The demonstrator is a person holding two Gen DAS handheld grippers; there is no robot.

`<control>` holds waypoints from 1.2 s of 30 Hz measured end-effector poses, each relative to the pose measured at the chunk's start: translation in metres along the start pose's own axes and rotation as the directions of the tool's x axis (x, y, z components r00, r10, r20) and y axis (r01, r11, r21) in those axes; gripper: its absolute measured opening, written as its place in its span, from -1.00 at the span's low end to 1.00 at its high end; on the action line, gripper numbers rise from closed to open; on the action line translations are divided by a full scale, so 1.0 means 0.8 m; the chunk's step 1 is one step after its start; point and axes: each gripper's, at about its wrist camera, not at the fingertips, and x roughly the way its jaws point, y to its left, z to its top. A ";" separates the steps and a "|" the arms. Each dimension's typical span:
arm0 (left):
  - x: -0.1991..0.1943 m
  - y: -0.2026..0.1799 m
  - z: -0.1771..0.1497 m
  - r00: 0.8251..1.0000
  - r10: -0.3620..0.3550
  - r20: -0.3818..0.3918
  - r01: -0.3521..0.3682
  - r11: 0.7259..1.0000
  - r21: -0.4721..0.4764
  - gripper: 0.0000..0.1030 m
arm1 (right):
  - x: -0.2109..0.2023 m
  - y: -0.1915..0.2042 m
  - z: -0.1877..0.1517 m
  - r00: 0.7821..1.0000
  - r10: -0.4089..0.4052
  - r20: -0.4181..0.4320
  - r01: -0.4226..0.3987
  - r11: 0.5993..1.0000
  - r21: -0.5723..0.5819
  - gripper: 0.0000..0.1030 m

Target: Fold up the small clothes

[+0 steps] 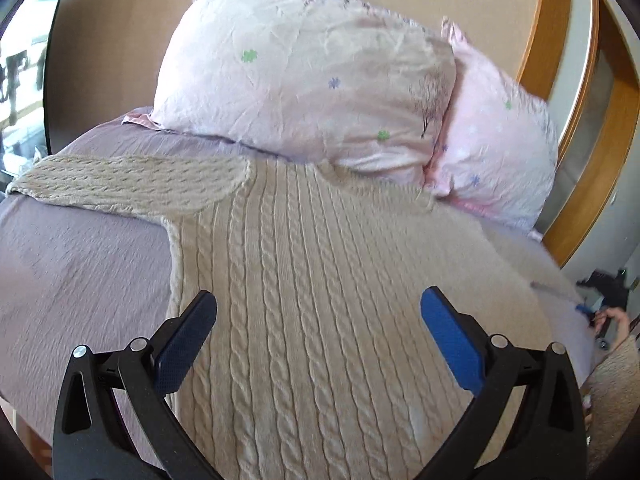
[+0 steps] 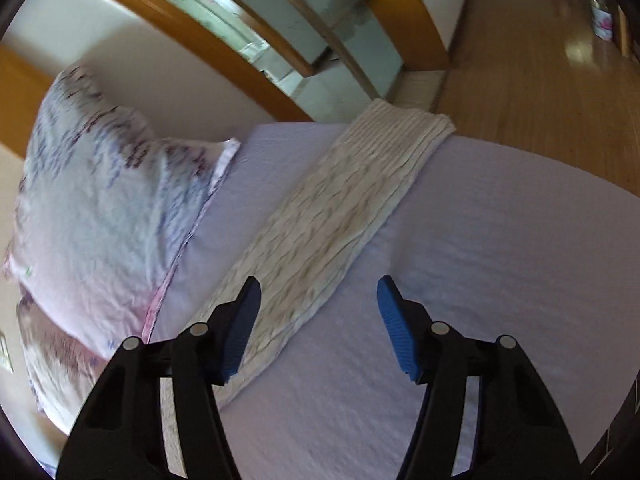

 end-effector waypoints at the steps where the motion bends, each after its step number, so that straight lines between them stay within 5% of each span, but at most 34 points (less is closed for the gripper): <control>1: 0.001 0.008 0.005 1.000 0.014 0.018 -0.014 1.000 -0.014 0.97 | 0.002 -0.004 0.008 1.000 -0.007 0.023 0.007 1.000 0.021 0.05; 4: 0.008 0.040 0.024 0.988 0.151 0.037 -0.151 0.989 -0.002 0.97 | 0.013 -0.010 0.020 0.998 -0.046 0.044 0.044 0.998 0.046 -0.34; 5: 0.009 0.052 0.032 0.980 0.192 0.042 -0.193 0.981 0.003 0.97 | 0.021 -0.012 0.029 0.997 -0.058 0.041 0.056 0.997 0.046 -0.70; 6: 0.010 0.065 0.037 0.972 0.229 0.046 -0.229 0.973 0.006 0.97 | 0.029 -0.013 0.037 0.997 -0.068 0.041 0.066 0.997 0.045 -0.84; 9: 0.005 0.106 0.053 0.944 0.327 0.048 -0.327 0.945 -0.010 0.97 | 0.008 0.019 0.026 0.992 -0.030 0.123 0.036 0.998 -0.045 -0.86; 12: -0.001 0.154 0.067 0.925 0.379 0.042 -0.373 0.922 -0.098 0.97 | -0.030 0.107 -0.026 0.977 0.130 0.169 -0.079 0.958 -0.276 -0.86; 15: -0.005 0.205 0.079 0.922 0.385 0.035 -0.369 0.903 -0.221 0.97 | -0.062 0.209 -0.119 0.940 0.339 0.040 -0.276 0.825 -0.493 -0.86; 18: -0.002 0.244 0.087 0.916 0.401 0.013 -0.375 0.868 -0.326 0.97 | -0.072 0.297 -0.241 0.867 0.454 -0.206 -0.473 0.617 -0.629 -0.86; 21: 0.001 0.274 0.090 0.913 0.408 0.000 -0.372 0.833 -0.409 0.97 | -0.048 0.350 -0.383 0.786 0.336 -0.518 -0.618 0.415 -0.668 -0.74; 23: 0.004 0.295 0.091 0.911 0.412 -0.020 -0.374 0.805 -0.461 0.89 | -0.032 0.355 -0.452 0.722 0.215 -0.657 -0.684 0.365 -0.632 -0.61; 25: 0.005 0.320 0.091 0.915 0.402 -0.037 -0.360 0.772 -0.525 0.77 | -0.032 0.349 -0.470 0.709 0.201 -0.676 -0.694 0.364 -0.621 -0.36; 27: 0.007 0.350 0.088 0.926 0.374 -0.052 -0.325 0.721 -0.612 0.63 | -0.039 0.340 -0.451 0.749 0.246 -0.615 -0.659 0.383 -0.648 0.18; 28: 0.009 0.364 0.085 0.928 0.367 -0.062 -0.317 0.691 -0.649 0.59 | -0.046 0.339 -0.439 0.770 0.264 -0.580 -0.635 0.401 -0.660 0.26; 34: 0.005 0.416 0.087 0.924 0.382 -0.016 -0.255 0.586 -0.769 0.19 | -0.004 0.338 -0.356 0.824 0.270 -0.499 -0.562 0.513 -0.649 0.29; 36: 0.004 0.434 0.087 0.923 0.384 -0.014 -0.237 0.539 -0.808 -0.13 | 0.005 0.332 -0.347 0.833 0.269 -0.484 -0.547 0.529 -0.648 0.30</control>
